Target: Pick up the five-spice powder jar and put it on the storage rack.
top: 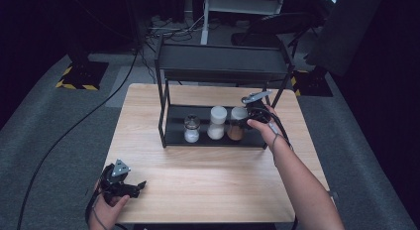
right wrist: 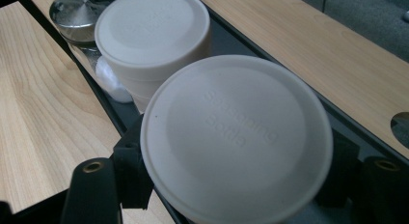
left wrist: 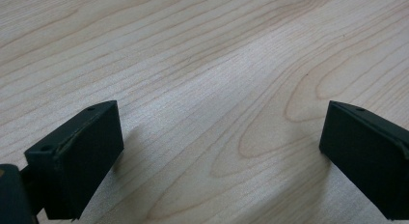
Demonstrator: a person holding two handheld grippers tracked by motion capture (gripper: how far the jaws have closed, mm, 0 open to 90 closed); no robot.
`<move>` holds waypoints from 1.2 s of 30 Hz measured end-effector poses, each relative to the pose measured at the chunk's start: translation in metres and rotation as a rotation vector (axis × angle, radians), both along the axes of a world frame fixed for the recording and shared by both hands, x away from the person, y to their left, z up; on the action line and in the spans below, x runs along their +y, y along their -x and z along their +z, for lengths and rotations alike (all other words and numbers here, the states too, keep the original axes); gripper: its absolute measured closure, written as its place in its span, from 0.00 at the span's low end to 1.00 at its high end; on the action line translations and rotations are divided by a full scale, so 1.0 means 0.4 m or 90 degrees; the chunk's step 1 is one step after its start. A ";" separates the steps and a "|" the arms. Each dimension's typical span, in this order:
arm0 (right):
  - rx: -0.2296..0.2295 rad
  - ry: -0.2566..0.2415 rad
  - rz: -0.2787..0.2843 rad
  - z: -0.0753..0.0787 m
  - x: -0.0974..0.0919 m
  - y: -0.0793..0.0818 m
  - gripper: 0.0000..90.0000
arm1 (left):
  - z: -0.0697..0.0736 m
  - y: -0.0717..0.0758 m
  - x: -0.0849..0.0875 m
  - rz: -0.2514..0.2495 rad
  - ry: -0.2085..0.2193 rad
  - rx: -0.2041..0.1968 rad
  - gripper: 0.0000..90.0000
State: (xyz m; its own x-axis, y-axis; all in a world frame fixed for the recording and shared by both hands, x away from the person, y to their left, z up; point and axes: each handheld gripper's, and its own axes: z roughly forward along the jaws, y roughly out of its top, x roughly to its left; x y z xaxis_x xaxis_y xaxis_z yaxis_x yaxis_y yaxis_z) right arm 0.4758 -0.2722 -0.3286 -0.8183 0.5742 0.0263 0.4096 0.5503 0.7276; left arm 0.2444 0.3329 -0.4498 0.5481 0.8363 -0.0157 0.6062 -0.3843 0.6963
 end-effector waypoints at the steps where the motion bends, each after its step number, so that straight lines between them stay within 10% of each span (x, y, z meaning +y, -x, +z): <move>1: 0.000 0.001 0.001 -0.003 0.002 -0.002 0.37 | 0.000 0.000 0.000 0.000 0.000 0.000 0.01; 22: -0.007 -0.040 -0.002 -0.016 -0.026 0.009 0.21 | 0.000 0.000 0.000 0.000 0.000 0.000 0.01; 36: -0.064 -0.024 0.005 0.071 -0.076 0.122 0.13 | 0.000 -0.002 0.000 -0.001 0.000 0.001 0.01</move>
State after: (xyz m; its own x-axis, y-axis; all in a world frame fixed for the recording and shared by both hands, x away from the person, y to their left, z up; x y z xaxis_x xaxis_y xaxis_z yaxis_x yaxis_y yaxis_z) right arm 0.4270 -0.3024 -0.3004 -0.8219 0.5685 -0.0350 0.3293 0.5245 0.7851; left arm 0.2452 0.3329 -0.4496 0.5494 0.8354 -0.0166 0.6071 -0.3855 0.6949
